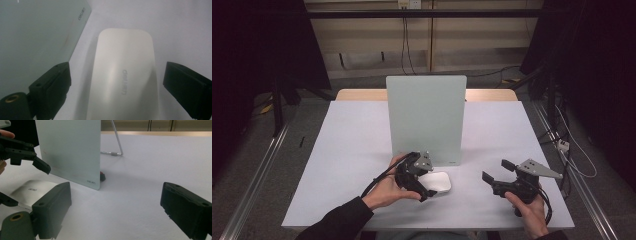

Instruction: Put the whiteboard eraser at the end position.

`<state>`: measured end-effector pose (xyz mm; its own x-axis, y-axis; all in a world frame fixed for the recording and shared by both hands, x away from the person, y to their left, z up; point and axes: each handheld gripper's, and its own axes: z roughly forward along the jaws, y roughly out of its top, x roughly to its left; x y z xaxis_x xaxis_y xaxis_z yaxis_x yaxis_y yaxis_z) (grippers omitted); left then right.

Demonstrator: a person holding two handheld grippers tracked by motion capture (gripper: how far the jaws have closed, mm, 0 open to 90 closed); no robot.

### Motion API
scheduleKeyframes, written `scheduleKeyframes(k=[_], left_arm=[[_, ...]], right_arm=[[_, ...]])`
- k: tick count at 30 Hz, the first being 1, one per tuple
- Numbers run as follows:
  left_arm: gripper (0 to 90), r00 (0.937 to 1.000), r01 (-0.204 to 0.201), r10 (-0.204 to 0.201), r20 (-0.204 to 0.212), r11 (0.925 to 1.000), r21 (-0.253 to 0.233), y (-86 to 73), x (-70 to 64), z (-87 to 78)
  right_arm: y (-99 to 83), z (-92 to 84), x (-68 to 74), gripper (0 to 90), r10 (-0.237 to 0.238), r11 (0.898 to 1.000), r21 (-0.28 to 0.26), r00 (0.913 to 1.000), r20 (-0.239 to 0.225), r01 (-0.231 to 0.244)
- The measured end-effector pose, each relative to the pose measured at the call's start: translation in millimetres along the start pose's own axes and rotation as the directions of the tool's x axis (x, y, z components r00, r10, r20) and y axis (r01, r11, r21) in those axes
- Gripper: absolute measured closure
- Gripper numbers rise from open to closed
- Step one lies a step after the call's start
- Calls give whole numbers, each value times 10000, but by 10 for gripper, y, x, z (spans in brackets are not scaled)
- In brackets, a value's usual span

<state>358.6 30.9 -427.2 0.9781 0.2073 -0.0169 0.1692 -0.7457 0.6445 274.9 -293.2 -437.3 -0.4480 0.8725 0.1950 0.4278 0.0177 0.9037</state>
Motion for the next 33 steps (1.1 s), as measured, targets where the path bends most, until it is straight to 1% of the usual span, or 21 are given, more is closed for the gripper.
scheduleKeyframes(k=[4,6,7,8,9,10,13,16,17,18,19,21,22,23,24,25,27,28,30,31,33], left_arm=[[64,9996,284,-286,-37,9991,-325,-2,21,-71],[67,9987,467,-477,-198,9978,-478,-10,25,-106],[69,9974,579,-607,-383,9958,-716,-21,22,-117],[68,9949,710,-760,-668,9948,-735,-26,13,-139],[66,9956,755,-802,-478,9927,-938,-43,27,-149],[67,9950,791,-849,-523,9913,-1051,-52,28,-167],[67,9915,973,-1086,-717,9846,-1455,-80,35,-229],[68,9883,1064,-1233,-896,9790,-1737,-117,53,-327],[68,9850,1157,-1366,-1054,9762,-1835,-140,56,-359],[68,9830,1191,-1422,-1163,9752,-1864,-168,70,-394],[68,9778,1411,-1692,-1238,9679,-2082,-202,74,-421],[68,9649,1731,-2120,-1552,9572,-2318,-282,96,-492],[66,9594,1897,-2323,-1601,9512,-2433,-323,106,-524],[65,9552,2050,-2501,-1584,9448,-2558,-365,115,-553],[65,9520,2150,-2621,-1583,9403,-2640,-408,123,-584],[67,9483,2172,-2672,-1713,9398,-2638,-448,128,-619],[65,9355,2259,-2869,-2062,9345,-2753,-528,129,-675],[65,9295,2340,-2997,-2150,9297,-2844,-572,129,-701],[65,9182,2496,-3205,-2329,9244,-2884,-662,127,-748],[65,9133,2543,-3270,-2429,9235,-2871,-707,125,-774],[65,9046,2656,-3445,-2509,9162,-3001,-801,121,-822]], right_arm=[[-1,1,1,95,7,10000,9,10000,5,-7],[-2,3,1,94,-4,10000,12,10000,4,4],[-1,4,1,94,-2,10000,10,10000,5,2],[-2,5,3,95,6,10000,24,10000,-4,-6],[-2,5,5,95,4,10000,26,10000,-6,-4],[-3,6,7,95,7,10000,33,10000,-2,-7],[-4,16,9,94,-13,10000,39,10000,-8,13],[-5,21,20,94,-8,10000,85,10000,-17,8],[-5,22,21,94,-26,10000,82,10000,-18,26],[-6,22,22,94,-25,10000,90,10000,-13,25],[-6,21,21,95,-18,10000,90,10000,-8,18],[-6,18,19,94,-17,10000,86,10000,22,16],[-6,17,20,94,-14,10000,83,10000,14,14],[-6,18,21,95,-36,10000,87,10000,19,36],[-6,19,22,94,-38,10000,89,10000,25,38],[-7,19,23,94,-43,10000,90,10000,29,42],[-9,20,23,93,-56,9999,107,10000,43,55],[-10,21,21,93,-32,9999,114,10000,45,31],[-11,21,20,93,-45,9999,128,10000,80,44],[-12,20,20,93,-48,9999,126,10000,80,47],[-13,20,19,93,-47,9999,134,9999,110,46]])
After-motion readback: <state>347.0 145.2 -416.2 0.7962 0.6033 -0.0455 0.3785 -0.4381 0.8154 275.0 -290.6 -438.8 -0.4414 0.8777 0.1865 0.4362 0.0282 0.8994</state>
